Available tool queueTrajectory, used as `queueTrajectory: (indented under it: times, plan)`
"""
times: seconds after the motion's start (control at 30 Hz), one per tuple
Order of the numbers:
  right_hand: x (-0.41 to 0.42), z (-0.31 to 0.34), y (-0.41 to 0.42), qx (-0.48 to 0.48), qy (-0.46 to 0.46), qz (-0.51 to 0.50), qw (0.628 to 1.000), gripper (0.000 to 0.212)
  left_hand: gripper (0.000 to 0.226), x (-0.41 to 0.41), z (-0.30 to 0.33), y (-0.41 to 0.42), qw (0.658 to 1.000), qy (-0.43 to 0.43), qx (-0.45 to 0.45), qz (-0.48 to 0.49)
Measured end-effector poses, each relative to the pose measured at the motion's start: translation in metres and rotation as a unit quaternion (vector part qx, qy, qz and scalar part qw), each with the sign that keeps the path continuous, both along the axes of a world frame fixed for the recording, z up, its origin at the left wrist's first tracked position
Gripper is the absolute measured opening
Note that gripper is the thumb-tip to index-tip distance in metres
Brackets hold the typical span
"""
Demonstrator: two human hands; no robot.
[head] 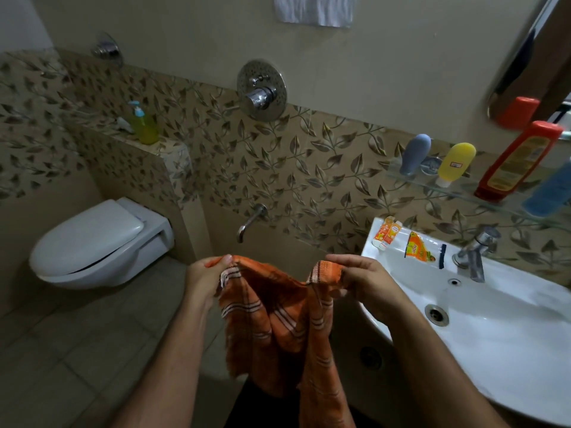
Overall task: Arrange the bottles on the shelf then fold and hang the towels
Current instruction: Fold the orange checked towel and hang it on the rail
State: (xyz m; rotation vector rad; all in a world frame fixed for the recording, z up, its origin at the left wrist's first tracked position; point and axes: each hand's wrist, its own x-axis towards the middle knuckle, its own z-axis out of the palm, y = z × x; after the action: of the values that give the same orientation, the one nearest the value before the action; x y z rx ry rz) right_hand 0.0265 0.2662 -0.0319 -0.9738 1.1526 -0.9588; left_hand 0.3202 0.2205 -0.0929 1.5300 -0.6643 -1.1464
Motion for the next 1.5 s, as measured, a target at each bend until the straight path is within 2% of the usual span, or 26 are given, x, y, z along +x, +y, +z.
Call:
queueTrajectory:
  times: [0.1, 0.2, 0.37, 0.4, 0.5, 0.63, 0.8, 1.03, 1.2, 1.27, 1.4, 1.5]
  plan:
    - [-0.002, 0.004, 0.004, -0.066, 0.142, 0.054, 0.986, 0.032, 0.006, -0.014, 0.010, 0.002, 0.996, -0.067, -0.043, -0.028]
    - [0.001, 0.007, 0.007, -0.122, 0.214, 0.055, 0.968, 0.018, 0.008, -0.027, 0.015, 0.004, 0.984, -0.135, -0.081, -0.081]
    - [0.002, 0.012, 0.011, -0.217, 0.363, 0.159, 0.892, 0.014, 0.009, -0.043, 0.017, 0.007, 0.971, -0.166, -0.125, -0.119]
    - [0.003, 0.013, 0.012, -0.221, 0.367, 0.165, 0.888, 0.018, 0.009, -0.045, 0.017, 0.008, 0.971, -0.160, -0.127, -0.125]
    - [0.013, 0.016, 0.016, -0.179, 0.282, 0.159, 0.929, 0.029, 0.008, -0.050, 0.019, 0.011, 0.976, -0.107, -0.130, -0.138]
    - [0.034, 0.012, 0.014, -0.205, 0.264, 0.138, 0.932, 0.016, 0.009, -0.061, 0.025, 0.018, 0.979, -0.038, -0.123, -0.160]
    - [0.061, 0.004, 0.013, -0.209, 0.219, 0.057, 0.951, 0.007, 0.008, -0.077, 0.033, 0.029, 0.976, 0.081, -0.101, -0.176]
    - [0.065, -0.006, 0.004, -0.163, 0.252, -0.016, 0.954, 0.016, 0.014, -0.083, 0.028, 0.035, 0.959, 0.166, -0.073, -0.219]
    - [0.058, -0.009, -0.001, -0.166, 0.281, -0.048, 0.944, 0.019, 0.031, -0.084, 0.027, 0.034, 0.948, 0.170, -0.087, -0.255]
    - [0.056, -0.008, -0.003, -0.164, 0.284, -0.063, 0.943, 0.020, 0.036, -0.085, 0.029, 0.035, 0.946, 0.143, -0.115, -0.267]
    - [0.054, -0.002, -0.003, -0.179, 0.260, -0.048, 0.948, 0.019, 0.007, -0.088, 0.031, 0.031, 0.953, 0.102, -0.142, -0.249]
    - [0.045, 0.005, -0.006, -0.173, 0.210, 0.020, 0.962, 0.027, 0.010, -0.085, 0.040, 0.025, 0.946, 0.074, -0.160, -0.273]
